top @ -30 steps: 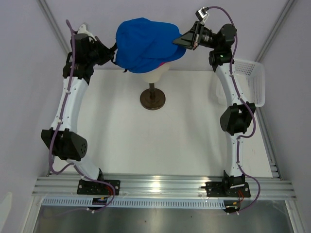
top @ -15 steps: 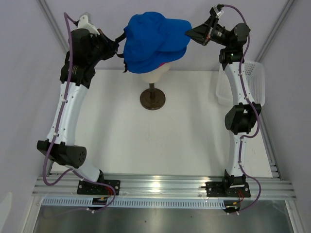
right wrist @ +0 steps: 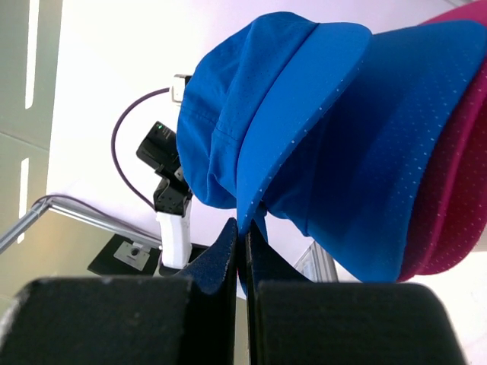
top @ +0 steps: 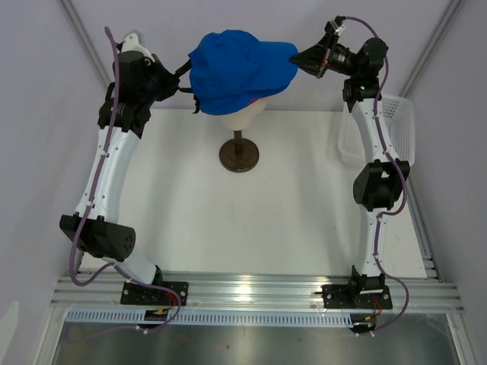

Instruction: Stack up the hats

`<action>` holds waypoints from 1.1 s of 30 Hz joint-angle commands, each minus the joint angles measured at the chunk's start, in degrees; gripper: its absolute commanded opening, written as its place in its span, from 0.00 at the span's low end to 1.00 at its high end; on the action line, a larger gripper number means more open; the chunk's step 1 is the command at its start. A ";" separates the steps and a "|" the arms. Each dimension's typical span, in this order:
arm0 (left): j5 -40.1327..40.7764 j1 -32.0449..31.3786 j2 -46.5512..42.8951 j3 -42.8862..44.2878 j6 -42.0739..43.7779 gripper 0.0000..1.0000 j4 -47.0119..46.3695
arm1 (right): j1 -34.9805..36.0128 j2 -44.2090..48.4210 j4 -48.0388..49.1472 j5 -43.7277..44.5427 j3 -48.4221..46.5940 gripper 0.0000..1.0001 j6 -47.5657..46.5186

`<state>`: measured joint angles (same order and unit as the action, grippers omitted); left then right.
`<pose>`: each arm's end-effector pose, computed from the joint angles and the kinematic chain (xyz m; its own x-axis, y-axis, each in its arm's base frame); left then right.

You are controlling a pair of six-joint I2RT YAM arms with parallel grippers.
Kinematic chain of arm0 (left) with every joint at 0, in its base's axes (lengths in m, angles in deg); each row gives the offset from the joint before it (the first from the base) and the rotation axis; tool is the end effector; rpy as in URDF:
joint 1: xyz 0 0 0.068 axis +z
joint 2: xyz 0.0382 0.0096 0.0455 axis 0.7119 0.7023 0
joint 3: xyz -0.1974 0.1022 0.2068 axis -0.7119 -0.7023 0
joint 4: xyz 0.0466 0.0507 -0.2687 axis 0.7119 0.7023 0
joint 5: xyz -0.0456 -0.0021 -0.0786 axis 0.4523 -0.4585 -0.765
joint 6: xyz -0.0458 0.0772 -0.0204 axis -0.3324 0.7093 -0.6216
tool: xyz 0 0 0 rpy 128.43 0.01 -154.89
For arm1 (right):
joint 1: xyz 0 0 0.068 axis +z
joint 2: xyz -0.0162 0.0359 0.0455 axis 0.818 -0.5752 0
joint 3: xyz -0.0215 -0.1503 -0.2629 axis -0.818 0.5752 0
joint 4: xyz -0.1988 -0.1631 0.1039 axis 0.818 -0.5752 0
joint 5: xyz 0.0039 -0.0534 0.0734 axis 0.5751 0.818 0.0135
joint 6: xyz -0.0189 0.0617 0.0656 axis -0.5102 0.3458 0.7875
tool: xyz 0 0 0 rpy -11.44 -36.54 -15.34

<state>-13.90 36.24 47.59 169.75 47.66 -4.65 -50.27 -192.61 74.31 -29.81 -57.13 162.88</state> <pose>0.4070 -0.0637 0.5137 -0.2626 -0.4630 -0.8466 0.0077 0.8763 -0.4817 0.5424 0.1205 0.4920 -0.8254 0.3116 -0.4707 -0.5050 -0.0349 0.8624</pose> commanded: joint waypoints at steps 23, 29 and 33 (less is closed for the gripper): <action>-4.68 4.23 2.34 -17.07 -1.44 0.01 -3.42 | -2.07 -2.08 -2.45 -2.72 5.03 0.00 -4.40; -4.07 4.23 3.05 -17.86 -0.92 0.01 -3.60 | -2.25 -1.12 -8.93 -4.48 4.68 0.00 -13.50; -2.75 4.23 3.05 -19.70 -0.65 0.01 -4.04 | -2.34 0.11 -26.12 -2.64 4.94 0.00 -27.13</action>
<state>-21.36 38.45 50.94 153.12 45.50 -15.86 -50.29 -193.63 63.95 -32.32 -52.73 149.61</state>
